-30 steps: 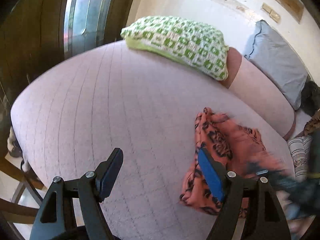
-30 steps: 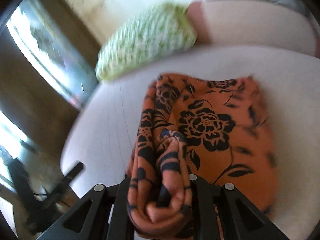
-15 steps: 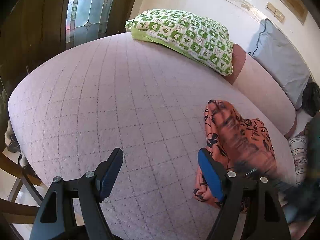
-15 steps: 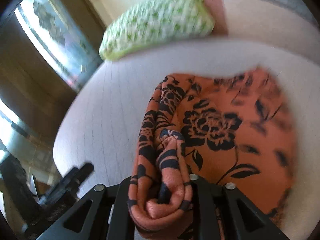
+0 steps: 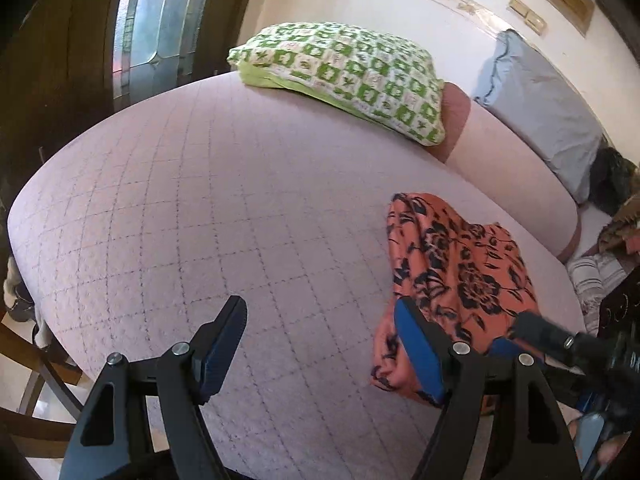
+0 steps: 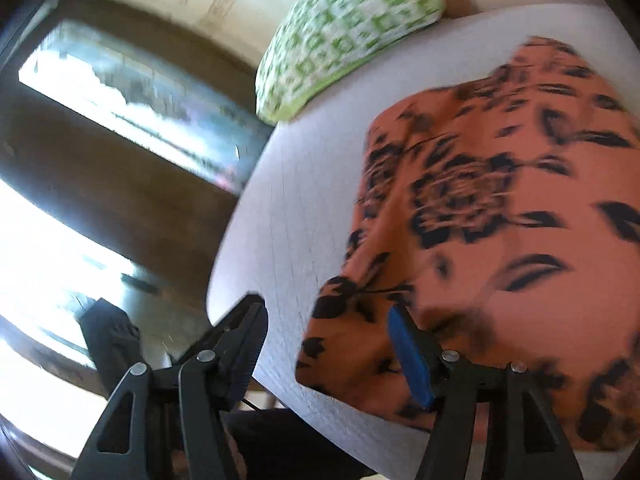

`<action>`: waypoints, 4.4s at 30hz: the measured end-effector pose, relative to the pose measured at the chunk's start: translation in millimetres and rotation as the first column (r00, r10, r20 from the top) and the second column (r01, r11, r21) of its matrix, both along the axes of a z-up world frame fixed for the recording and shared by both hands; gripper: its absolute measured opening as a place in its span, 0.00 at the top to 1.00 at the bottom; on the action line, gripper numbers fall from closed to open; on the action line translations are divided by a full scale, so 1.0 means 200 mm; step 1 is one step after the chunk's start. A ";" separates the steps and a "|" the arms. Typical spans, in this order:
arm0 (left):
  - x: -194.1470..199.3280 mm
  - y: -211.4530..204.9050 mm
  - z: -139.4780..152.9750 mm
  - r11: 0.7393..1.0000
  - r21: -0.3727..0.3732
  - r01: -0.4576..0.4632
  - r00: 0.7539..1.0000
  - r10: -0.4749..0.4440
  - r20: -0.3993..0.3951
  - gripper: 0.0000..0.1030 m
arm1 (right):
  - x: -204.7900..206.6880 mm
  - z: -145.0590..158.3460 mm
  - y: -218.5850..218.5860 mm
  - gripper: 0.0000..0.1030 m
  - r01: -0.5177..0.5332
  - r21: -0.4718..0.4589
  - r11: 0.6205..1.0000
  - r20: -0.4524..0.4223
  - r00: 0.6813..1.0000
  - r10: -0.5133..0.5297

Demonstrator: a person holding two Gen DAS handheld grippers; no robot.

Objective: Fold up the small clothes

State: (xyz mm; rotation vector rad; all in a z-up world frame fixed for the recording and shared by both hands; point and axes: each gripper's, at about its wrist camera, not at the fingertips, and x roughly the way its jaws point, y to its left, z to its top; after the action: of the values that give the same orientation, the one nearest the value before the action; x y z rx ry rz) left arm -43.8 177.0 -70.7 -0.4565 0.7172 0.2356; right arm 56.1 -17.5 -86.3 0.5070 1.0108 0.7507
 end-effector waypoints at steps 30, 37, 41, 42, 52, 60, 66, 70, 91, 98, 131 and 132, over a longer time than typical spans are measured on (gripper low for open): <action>0.29 -0.25 -0.16 0.964 0.022 0.265 0.931 -0.250 -0.266 0.89 | -0.08 -0.11 -0.91 0.25 0.276 0.095 0.956 -0.077 0.960 -0.270; 0.26 -0.24 -0.10 0.963 0.054 0.264 0.943 -0.246 -0.223 0.82 | 0.08 -0.02 -0.90 0.20 0.262 0.048 0.964 -0.043 0.965 -0.261; 0.25 -0.20 -0.09 0.970 0.008 0.242 0.947 -0.234 -0.219 0.73 | 0.18 0.03 -0.84 0.20 0.177 0.114 0.978 -0.054 0.984 -0.172; 0.23 -0.18 -0.06 0.971 -0.003 0.239 0.951 -0.235 -0.203 0.73 | 0.20 0.04 -0.81 0.20 0.137 0.140 0.981 -0.059 0.990 -0.130; 0.78 0.01 -0.06 0.952 -0.133 0.277 0.923 -0.302 -0.237 0.35 | 0.16 -0.04 -0.60 0.20 -0.019 0.089 0.996 -0.026 0.999 0.021; 1.05 -0.01 -0.09 0.923 -0.128 0.363 0.887 -0.384 -0.257 0.90 | 0.14 -0.08 -0.55 0.20 -0.061 0.035 0.998 -0.005 0.998 0.061; 0.90 -0.14 0.19 0.874 0.151 0.463 0.886 -0.458 -0.065 0.91 | 0.14 -0.16 -0.53 0.20 -0.091 0.058 0.994 -0.030 0.995 0.093; 0.97 0.06 -0.17 0.937 -0.026 0.349 0.902 -0.343 -0.261 0.79 | 0.16 -0.18 -0.52 0.20 -0.096 0.062 0.994 -0.041 0.994 0.098; 0.19 0.25 -0.16 0.907 -0.271 0.322 0.918 -0.369 -0.147 0.74 | 0.20 -0.13 -0.72 0.20 0.139 -0.041 0.989 -0.113 0.983 -0.143; 0.15 0.23 -0.17 0.902 -0.270 0.337 0.915 -0.382 -0.133 0.75 | 0.35 -0.18 -0.70 0.20 0.210 -0.069 0.975 -0.134 0.967 -0.218; 0.09 0.30 -0.19 0.890 -0.324 0.322 0.910 -0.385 -0.153 0.62 | 0.38 -0.37 -0.80 0.39 0.254 0.039 0.966 -0.297 0.927 -0.231; 0.07 0.31 -0.15 0.902 -0.293 0.317 0.919 -0.368 -0.140 0.58 | 0.36 -0.33 -0.80 0.24 0.255 0.028 0.966 -0.275 0.931 -0.238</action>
State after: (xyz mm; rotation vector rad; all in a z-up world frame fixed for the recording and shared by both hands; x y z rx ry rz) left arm -29.1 239.7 -100.9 -0.5563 1.0125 -0.1568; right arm 128.4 -177.4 -152.4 0.7924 1.1525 0.4965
